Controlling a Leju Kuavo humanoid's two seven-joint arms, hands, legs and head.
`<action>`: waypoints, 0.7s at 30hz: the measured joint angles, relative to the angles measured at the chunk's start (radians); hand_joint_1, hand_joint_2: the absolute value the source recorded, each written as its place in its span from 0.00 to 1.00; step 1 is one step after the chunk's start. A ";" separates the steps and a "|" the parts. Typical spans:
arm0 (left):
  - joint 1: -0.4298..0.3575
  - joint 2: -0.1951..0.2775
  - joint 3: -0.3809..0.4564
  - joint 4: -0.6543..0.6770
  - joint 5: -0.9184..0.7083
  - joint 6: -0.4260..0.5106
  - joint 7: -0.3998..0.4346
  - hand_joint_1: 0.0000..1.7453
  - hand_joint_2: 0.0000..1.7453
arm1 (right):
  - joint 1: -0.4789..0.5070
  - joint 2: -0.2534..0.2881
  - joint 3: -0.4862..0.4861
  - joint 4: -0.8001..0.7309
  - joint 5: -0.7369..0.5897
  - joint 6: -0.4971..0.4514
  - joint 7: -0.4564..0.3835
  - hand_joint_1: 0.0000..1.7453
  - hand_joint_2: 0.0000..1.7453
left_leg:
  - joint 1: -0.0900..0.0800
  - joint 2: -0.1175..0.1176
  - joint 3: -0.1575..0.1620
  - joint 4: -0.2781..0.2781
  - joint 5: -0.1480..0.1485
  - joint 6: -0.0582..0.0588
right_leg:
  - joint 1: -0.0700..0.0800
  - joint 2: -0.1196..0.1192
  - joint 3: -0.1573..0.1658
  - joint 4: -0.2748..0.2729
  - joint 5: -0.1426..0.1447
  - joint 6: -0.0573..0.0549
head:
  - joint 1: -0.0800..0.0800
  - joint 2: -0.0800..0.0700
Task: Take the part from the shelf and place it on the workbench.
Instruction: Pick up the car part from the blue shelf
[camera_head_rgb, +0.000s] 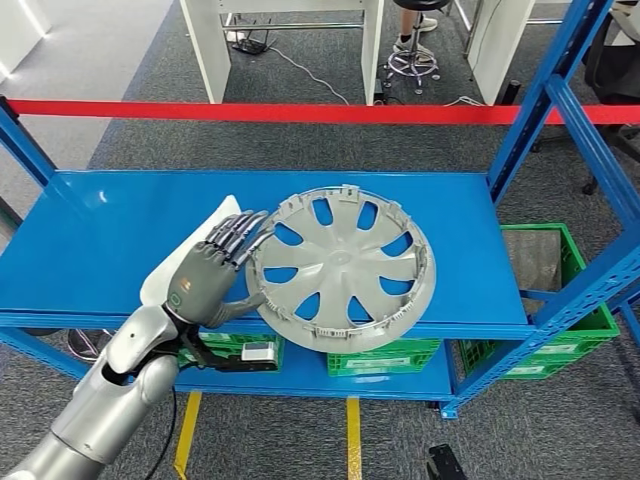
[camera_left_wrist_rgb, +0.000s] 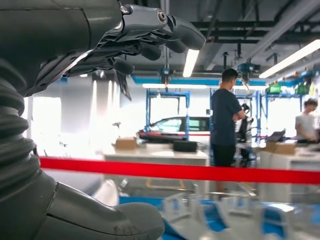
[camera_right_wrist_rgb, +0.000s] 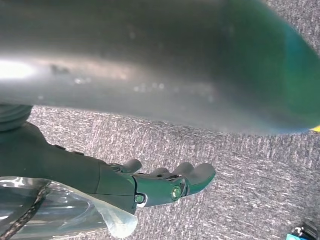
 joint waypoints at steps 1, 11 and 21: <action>-0.014 0.012 -0.008 0.011 -0.028 -0.001 0.013 0.00 1.00 | 0.001 0.000 0.001 0.000 -0.001 0.001 0.001 0.00 0.00 | 0.000 0.000 0.000 0.000 0.000 0.000 | 0.000 0.000 0.000 0.000 0.000 0.000 | 0.000 0.000; -0.176 0.126 -0.123 0.148 -0.256 -0.103 0.135 0.00 1.00 | 0.006 -0.002 0.017 0.000 -0.015 0.012 0.004 0.00 0.00 | 0.000 0.004 -0.001 0.000 0.000 0.000 | 0.000 0.005 -0.002 0.001 0.001 0.000 | 0.000 0.000; -0.253 0.195 -0.186 0.212 -0.281 -0.275 0.223 0.00 1.00 | 0.016 -0.004 0.021 0.000 -0.047 0.021 0.003 0.00 0.00 | 0.000 0.005 -0.002 0.000 0.000 0.000 | 0.000 0.007 -0.004 0.001 0.002 0.001 | 0.000 0.000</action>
